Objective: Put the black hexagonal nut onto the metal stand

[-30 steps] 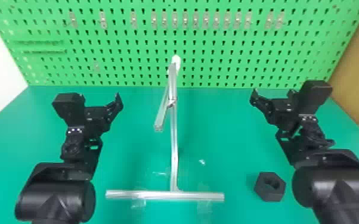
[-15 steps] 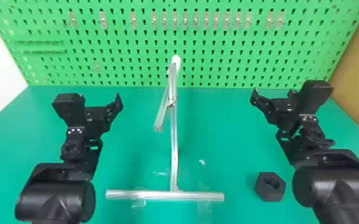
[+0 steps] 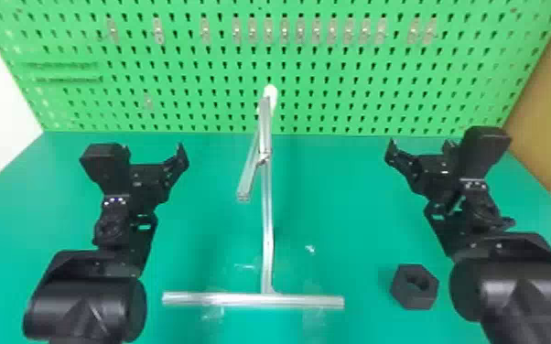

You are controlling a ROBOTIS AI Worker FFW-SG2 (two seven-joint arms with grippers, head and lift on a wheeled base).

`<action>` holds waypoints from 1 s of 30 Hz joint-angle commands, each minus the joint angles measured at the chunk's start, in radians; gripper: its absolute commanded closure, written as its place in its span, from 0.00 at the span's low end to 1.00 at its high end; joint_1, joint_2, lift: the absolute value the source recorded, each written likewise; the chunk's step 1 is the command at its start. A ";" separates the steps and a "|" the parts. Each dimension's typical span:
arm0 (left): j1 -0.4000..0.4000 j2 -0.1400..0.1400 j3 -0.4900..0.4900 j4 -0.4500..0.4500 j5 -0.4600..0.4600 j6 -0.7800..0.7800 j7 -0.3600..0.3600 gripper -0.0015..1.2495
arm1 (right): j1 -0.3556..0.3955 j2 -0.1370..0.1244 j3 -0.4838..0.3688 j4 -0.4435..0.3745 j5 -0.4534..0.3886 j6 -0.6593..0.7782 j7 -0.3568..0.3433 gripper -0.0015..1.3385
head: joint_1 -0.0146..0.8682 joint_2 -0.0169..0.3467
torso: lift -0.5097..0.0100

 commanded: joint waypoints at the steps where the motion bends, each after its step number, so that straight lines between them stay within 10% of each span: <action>1: 0.002 0.000 0.000 0.000 0.000 -0.001 0.000 0.13 | 0.019 0.001 -0.009 0.000 0.008 0.017 0.000 0.07 | 0.80 0.27 | 0.98; 30: 0.005 0.000 0.008 0.000 0.005 -0.004 0.000 0.13 | 0.126 -0.003 -0.078 -0.014 0.069 0.199 0.060 0.07 | 0.80 0.27 | 0.98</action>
